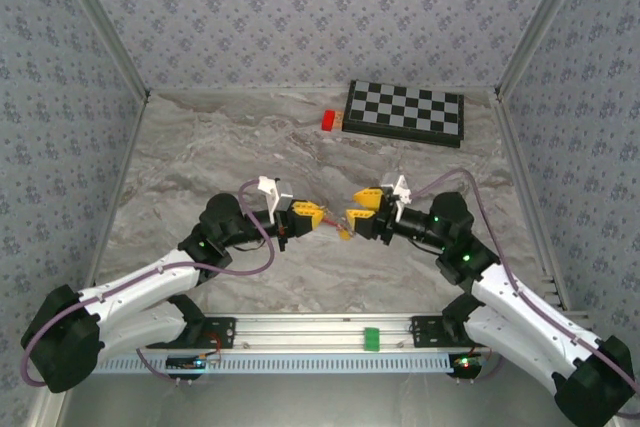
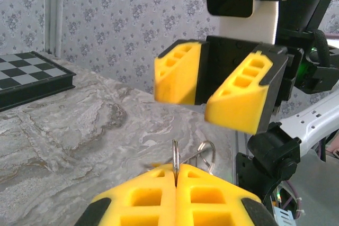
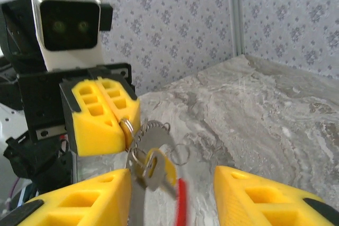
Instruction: Put the keys on the keyring
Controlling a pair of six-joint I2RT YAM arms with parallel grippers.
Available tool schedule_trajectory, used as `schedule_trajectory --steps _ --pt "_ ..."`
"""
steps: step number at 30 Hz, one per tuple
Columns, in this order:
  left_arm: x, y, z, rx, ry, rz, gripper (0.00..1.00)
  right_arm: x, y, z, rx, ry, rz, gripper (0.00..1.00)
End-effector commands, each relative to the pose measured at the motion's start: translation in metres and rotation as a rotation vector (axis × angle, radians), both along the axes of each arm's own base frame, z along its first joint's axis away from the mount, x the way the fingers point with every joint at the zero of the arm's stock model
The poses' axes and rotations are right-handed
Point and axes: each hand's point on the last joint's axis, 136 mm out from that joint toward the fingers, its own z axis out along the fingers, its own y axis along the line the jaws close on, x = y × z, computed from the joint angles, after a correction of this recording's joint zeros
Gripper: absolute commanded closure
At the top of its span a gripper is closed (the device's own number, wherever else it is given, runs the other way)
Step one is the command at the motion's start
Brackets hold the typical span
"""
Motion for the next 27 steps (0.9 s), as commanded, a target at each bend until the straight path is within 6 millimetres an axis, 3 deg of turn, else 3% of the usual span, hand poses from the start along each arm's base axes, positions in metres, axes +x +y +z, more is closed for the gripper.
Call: schedule_trajectory --steps 1,5,13,27 --pt "-0.001 -0.004 0.02 -0.05 -0.05 -0.01 1.0 0.0 -0.006 0.012 0.042 -0.024 -0.019 0.55" --pt "-0.001 -0.007 0.019 -0.045 -0.046 -0.021 1.0 0.001 -0.006 0.012 0.043 -0.018 -0.02 0.54" --pt "-0.005 -0.008 0.025 -0.053 -0.051 -0.047 1.0 0.011 -0.003 -0.009 -0.013 0.025 -0.04 0.58" --pt "-0.005 -0.014 0.03 -0.06 -0.047 -0.062 1.0 -0.004 0.024 -0.031 -0.031 0.041 0.088 0.56"
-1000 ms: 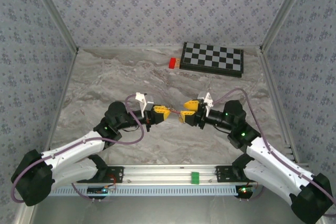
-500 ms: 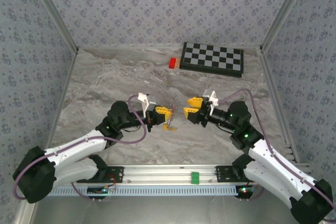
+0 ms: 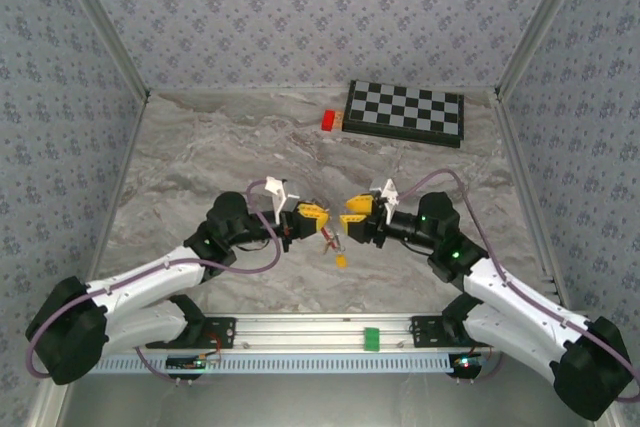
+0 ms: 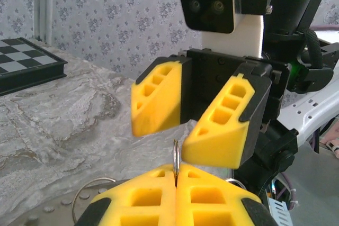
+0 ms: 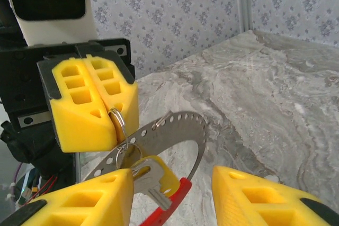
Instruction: Put the keys on the keyring
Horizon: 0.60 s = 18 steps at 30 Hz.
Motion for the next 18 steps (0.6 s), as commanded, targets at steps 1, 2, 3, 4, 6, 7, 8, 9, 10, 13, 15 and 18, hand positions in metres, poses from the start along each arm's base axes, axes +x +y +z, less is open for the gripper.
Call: schedule_trajectory --steps 1,2,3,4,6,7,8,9,10,13,15,18 --pt "-0.004 -0.005 0.04 -0.088 -0.073 -0.033 1.0 -0.006 0.008 0.003 0.026 -0.027 0.054 0.56" --pt "-0.004 -0.005 0.04 -0.088 -0.073 -0.034 1.0 -0.007 0.01 0.001 0.024 -0.021 0.064 0.56" --pt "-0.005 -0.006 0.039 -0.087 -0.071 -0.035 1.0 -0.008 0.012 0.0 0.022 -0.017 0.075 0.57" --pt "-0.005 -0.005 0.04 -0.088 -0.072 -0.034 1.0 -0.008 0.014 -0.001 0.021 -0.013 0.081 0.57" --pt "-0.006 -0.005 0.041 -0.089 -0.073 -0.038 1.0 -0.007 0.017 -0.004 0.017 -0.007 0.086 0.57" --pt "-0.006 -0.005 0.04 -0.089 -0.073 -0.038 1.0 -0.007 0.018 -0.005 0.016 -0.006 0.089 0.57" --pt "-0.005 -0.005 0.041 -0.089 -0.073 -0.036 1.0 -0.008 0.019 -0.006 0.015 -0.003 0.096 0.57" --pt "-0.006 -0.005 0.041 -0.09 -0.074 -0.037 1.0 -0.008 0.021 -0.006 0.015 -0.003 0.101 0.57" --pt "-0.006 -0.005 0.041 -0.09 -0.074 -0.038 1.0 -0.008 0.022 -0.006 0.015 -0.003 0.104 0.57" --pt "-0.007 -0.006 0.042 -0.094 -0.076 -0.041 1.0 -0.008 0.025 -0.007 0.016 0.001 0.113 0.55" --pt "-0.007 -0.007 0.041 -0.092 -0.073 -0.044 1.0 -0.009 0.028 -0.005 0.026 0.003 0.124 0.55" --pt "-0.007 -0.008 0.04 -0.093 -0.068 -0.046 1.0 -0.01 0.029 -0.004 0.031 0.007 0.133 0.54"
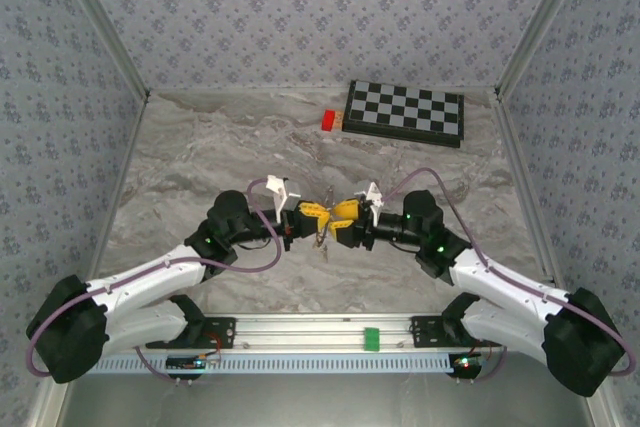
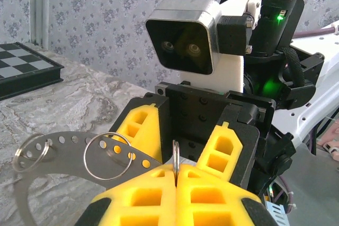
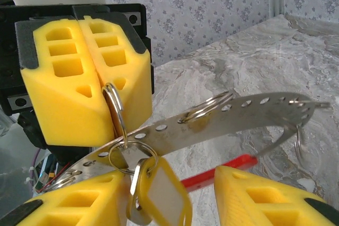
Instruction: Put the keys on the keyring
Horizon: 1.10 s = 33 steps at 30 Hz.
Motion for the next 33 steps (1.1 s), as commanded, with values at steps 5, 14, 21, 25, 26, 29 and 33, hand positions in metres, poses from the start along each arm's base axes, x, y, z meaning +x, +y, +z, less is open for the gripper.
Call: schedule_trajectory --steps 5,14,21,25,26,29,33 --pt "-0.006 -0.005 0.033 -0.083 -0.061 -0.039 1.0 -0.006 0.007 0.014 0.054 -0.021 0.051 0.62" --pt "-0.006 -0.005 0.033 -0.082 -0.063 -0.036 1.0 -0.006 0.005 0.015 0.062 -0.02 0.043 0.84" --pt "-0.006 -0.003 0.032 -0.077 -0.069 -0.025 1.0 -0.008 -0.001 0.013 0.048 -0.025 0.028 1.0" --pt "-0.005 -0.003 0.031 -0.073 -0.071 -0.018 1.0 -0.011 -0.005 0.013 0.03 -0.033 0.025 1.0" --pt "-0.005 -0.003 0.03 -0.07 -0.069 -0.016 1.0 -0.012 -0.006 0.013 0.024 -0.033 0.026 1.0" --pt "-0.005 -0.002 0.031 -0.074 -0.072 -0.015 1.0 -0.015 -0.008 0.013 0.0 -0.032 0.033 1.0" --pt "-0.006 -0.003 0.03 -0.072 -0.07 -0.024 1.0 -0.017 -0.009 0.015 -0.033 -0.03 0.046 1.0"
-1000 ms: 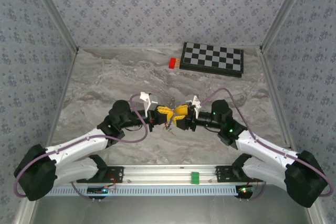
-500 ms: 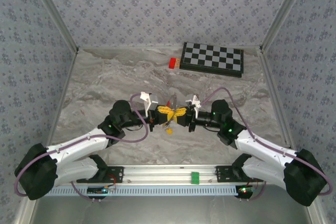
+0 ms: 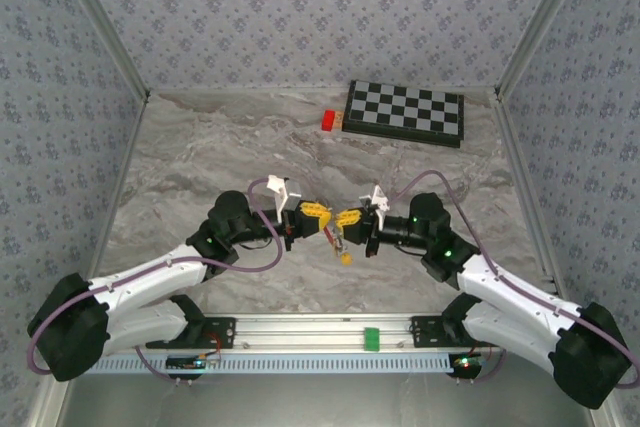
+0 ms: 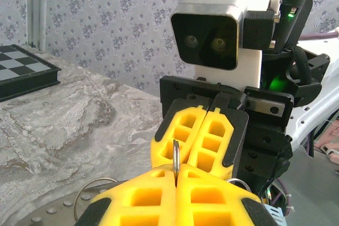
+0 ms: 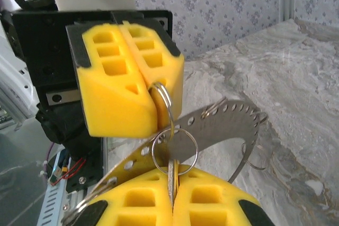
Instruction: Put the keys on the keyring
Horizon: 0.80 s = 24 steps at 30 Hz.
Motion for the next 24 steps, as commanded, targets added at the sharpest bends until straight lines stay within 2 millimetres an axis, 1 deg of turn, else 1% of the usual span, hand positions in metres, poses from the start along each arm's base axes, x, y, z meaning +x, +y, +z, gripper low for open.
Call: schedule_trajectory --steps 1,12,19,24 --pt "-0.006 -0.001 0.028 -0.062 -0.068 -0.02 1.0 -0.002 -0.001 0.009 -0.032 -0.021 0.016 1.0" --pt "-0.006 -0.002 0.019 -0.043 -0.057 -0.028 1.0 0.005 -0.001 0.023 -0.046 -0.05 -0.01 1.0" --pt "-0.006 -0.002 0.013 -0.024 -0.056 -0.025 1.0 0.009 -0.01 0.035 -0.038 -0.088 -0.05 1.0" --pt "-0.003 -0.005 0.004 0.001 -0.039 -0.026 1.0 0.01 -0.014 0.045 -0.025 -0.111 -0.066 1.0"
